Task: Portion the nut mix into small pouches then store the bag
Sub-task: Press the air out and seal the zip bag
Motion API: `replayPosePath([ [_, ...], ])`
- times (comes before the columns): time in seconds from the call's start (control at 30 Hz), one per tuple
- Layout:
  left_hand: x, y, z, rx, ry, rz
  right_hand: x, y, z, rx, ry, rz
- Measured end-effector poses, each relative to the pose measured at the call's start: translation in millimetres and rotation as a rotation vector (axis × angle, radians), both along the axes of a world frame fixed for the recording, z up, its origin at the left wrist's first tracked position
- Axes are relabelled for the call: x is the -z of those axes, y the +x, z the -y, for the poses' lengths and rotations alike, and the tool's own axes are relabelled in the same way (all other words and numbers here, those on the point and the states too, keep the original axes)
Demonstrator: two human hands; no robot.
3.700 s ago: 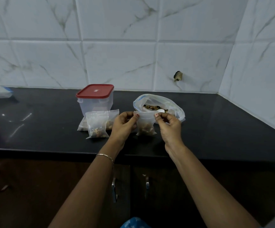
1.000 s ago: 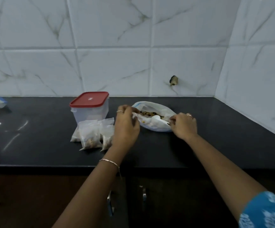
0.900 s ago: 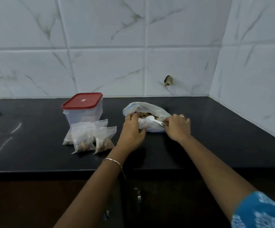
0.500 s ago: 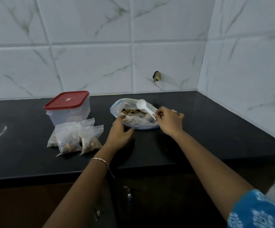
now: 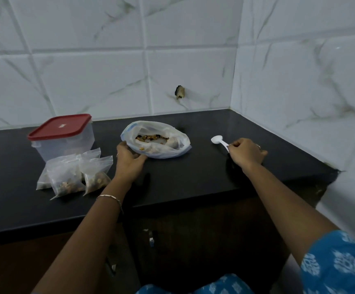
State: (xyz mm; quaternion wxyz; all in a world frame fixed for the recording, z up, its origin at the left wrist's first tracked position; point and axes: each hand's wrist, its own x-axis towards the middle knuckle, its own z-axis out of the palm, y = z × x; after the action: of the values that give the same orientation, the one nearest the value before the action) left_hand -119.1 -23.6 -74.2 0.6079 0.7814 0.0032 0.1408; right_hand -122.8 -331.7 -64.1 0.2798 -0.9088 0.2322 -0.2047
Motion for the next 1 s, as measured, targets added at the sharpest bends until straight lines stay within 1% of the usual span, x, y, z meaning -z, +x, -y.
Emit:
replayPosePath([
  [0.1,-1,-1,1,-0.023,-0.030,-0.026,-1,0,-3,0.013,-0.027,-0.026],
  [0.17,-5,0,1,-0.075,-0.080,-0.065,-2,-1,-8,0.033,-0.058,0.026],
  [0.23,-11,3,1,-0.110,-0.084,-0.081,-3,1,-15,0.017,-0.053,0.114],
  [0.33,-24,13,-3,-0.176,-0.030,-0.069,-7,8,-34,-0.125,-0.036,0.241],
  [0.4,-35,23,-6,-0.213,-0.018,-0.087,-10,13,-49,-0.255,-0.048,0.266],
  [0.47,-45,34,-7,-0.234,0.002,-0.107,-12,22,-66,-0.355,-0.084,0.143],
  [0.57,-55,49,-8,-0.217,-0.032,-0.177,-12,37,-85,-0.394,-0.111,-0.116],
  [0.6,-56,53,-7,-0.196,-0.071,-0.215,-11,42,-88,-0.398,-0.073,-0.179],
  [0.67,-55,56,-10,-0.136,-0.185,-0.310,-8,51,-92,-0.419,0.035,-0.247],
  [0.73,-53,55,-13,-0.078,-0.331,-0.375,-6,56,-92,-0.454,0.184,-0.238],
  [0.87,-55,56,-24,-0.072,-0.549,-0.360,-18,62,-91,-0.506,0.658,-0.148],
  [1.0,-64,62,-31,-0.040,-0.561,-0.392,-41,63,-91,-0.491,1.094,-0.072],
])
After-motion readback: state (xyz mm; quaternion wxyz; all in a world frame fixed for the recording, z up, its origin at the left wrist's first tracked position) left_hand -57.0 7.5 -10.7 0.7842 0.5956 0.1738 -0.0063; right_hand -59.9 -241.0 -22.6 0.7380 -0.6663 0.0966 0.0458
